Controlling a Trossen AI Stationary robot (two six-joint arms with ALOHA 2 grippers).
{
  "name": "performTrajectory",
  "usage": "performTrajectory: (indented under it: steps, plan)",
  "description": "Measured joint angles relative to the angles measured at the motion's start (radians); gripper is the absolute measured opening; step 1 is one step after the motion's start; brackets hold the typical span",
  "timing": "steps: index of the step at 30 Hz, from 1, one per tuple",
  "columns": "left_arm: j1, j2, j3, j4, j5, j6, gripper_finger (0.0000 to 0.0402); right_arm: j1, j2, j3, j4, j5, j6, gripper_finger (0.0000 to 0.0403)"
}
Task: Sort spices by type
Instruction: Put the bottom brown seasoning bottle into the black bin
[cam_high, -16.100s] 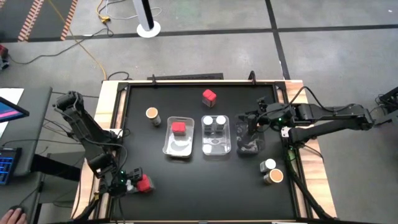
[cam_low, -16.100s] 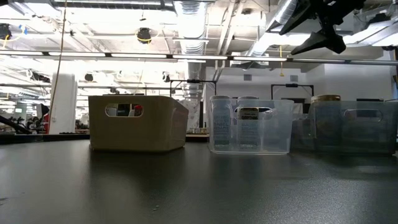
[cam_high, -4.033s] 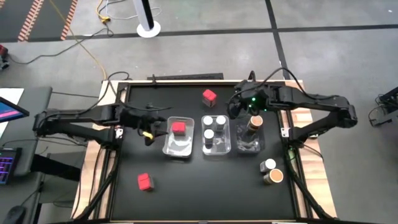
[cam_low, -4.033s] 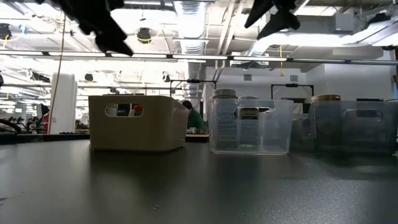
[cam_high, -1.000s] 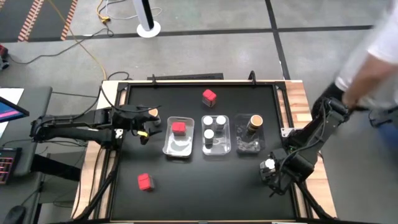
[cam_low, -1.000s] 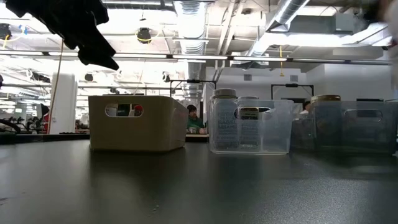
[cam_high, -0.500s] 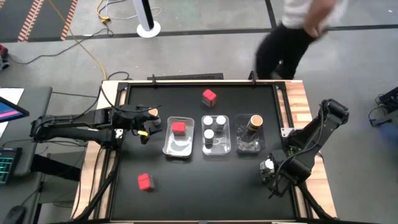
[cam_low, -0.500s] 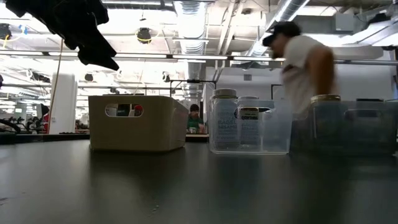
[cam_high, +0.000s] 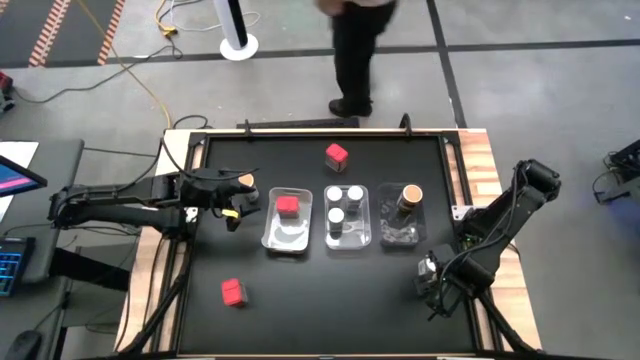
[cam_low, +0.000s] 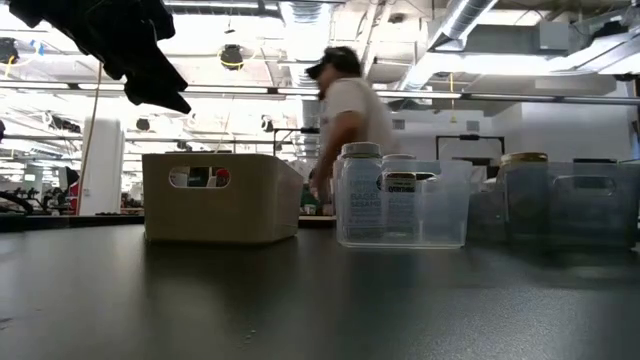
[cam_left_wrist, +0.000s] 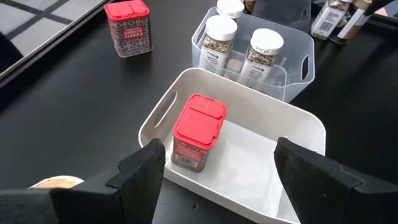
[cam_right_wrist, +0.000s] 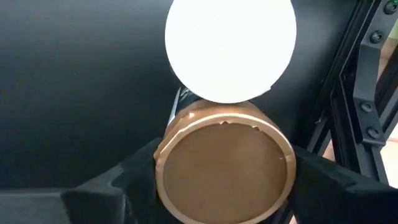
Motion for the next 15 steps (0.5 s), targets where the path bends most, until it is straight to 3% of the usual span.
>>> performTrajectory:
  steps: [6, 15]
  plan:
    - [0.000, 0.000, 0.000, 0.000, 0.000, -0.001, 0.0290, 0.000, 0.000, 0.009, 0.067, -0.012, -0.082, 0.0296]
    - [0.000, 0.000, 0.000, 0.000, 0.000, -0.001, 0.0290, -0.035, 0.000, 0.074, 0.139, -0.014, -0.404, 0.0296]
